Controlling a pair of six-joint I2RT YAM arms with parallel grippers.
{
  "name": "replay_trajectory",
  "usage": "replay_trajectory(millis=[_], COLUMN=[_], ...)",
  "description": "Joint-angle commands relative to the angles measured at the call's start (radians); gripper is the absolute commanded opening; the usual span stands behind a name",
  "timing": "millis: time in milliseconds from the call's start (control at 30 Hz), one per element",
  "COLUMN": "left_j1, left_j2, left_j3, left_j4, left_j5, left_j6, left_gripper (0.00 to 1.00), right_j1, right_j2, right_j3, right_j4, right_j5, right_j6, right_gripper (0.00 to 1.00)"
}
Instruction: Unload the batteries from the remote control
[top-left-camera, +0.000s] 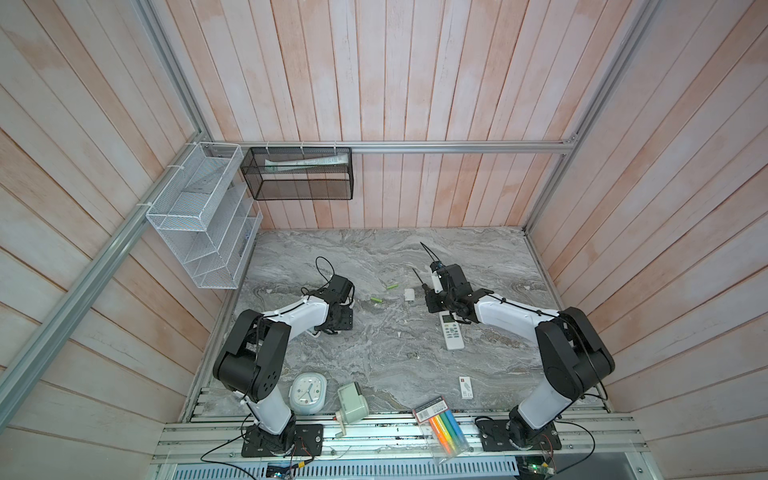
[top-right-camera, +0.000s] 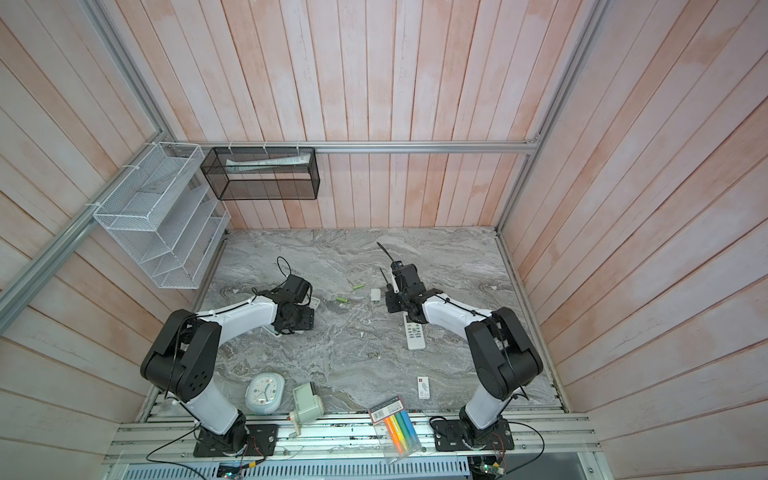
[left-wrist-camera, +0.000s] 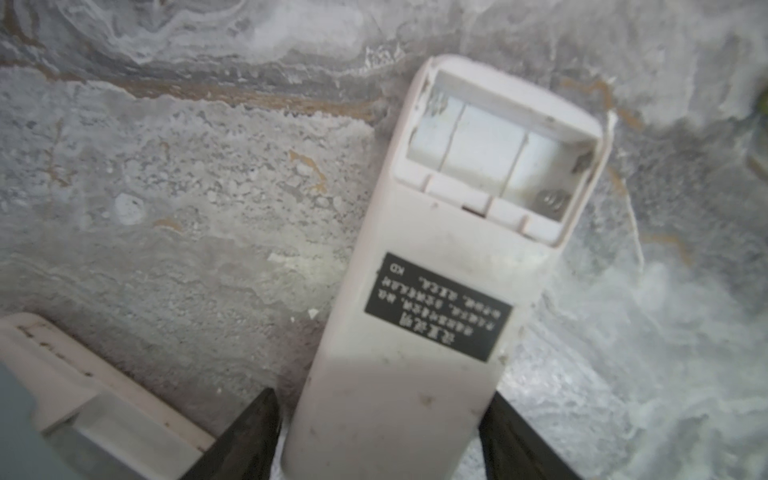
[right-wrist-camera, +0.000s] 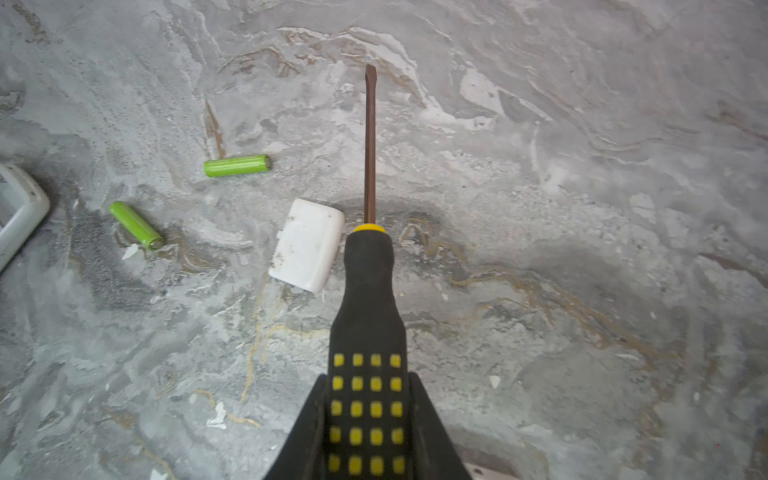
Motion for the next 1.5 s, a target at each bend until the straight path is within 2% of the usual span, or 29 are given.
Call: replay_trajectory(millis=[0, 233, 400, 667, 1033, 1167, 1467], left_j1=[0.005, 0.003, -0.004, -0.031, -0.116, -0.144, -0.193], left_j2=[0.007, -0.033, -0.054, -0.072, -0.119, -0.118, -0.095], left_j3=[0.018, 0.026, 0.049, 0.095, 0.138, 0.141, 0.150], left_j4=[0.009, 0.024, 0.020, -0.003, -0.031, -0.028, -0.025], left_j5=[-0.010, 0.023, 0.029, 0.019, 0.017, 0.022, 0.024], left_j6=[0.019, 0.040, 0.050, 0.056, 0.048, 0.030, -0.007], left_gripper=[0.80, 0.89, 1.00, 1.00, 1.00, 1.00, 1.00], right_j1=[-0.052, -0.165, -0.201, -0.209, -0.211, -0.211, -0.211], right_j2=[-0.039, -0.040, -0.026, 0.050, 0.118, 0.126, 0.037], right_j3=[-0.047, -0.107, -0.102, -0.053, -0.025, -0.022, -0.065], right_j4=[0.032, 0.066, 0.050, -0.014, -0.054, -0.060, -0.031], right_j5=[0.007, 0.020, 0.036, 0.048, 0.037, 0.038, 0.039], right_j6=[-0.014, -0.013, 0.010, 0.048, 0.083, 0.085, 0.085], right_gripper=[0.00, 0.00, 0.02, 0.09, 0.37, 0.40, 0.64])
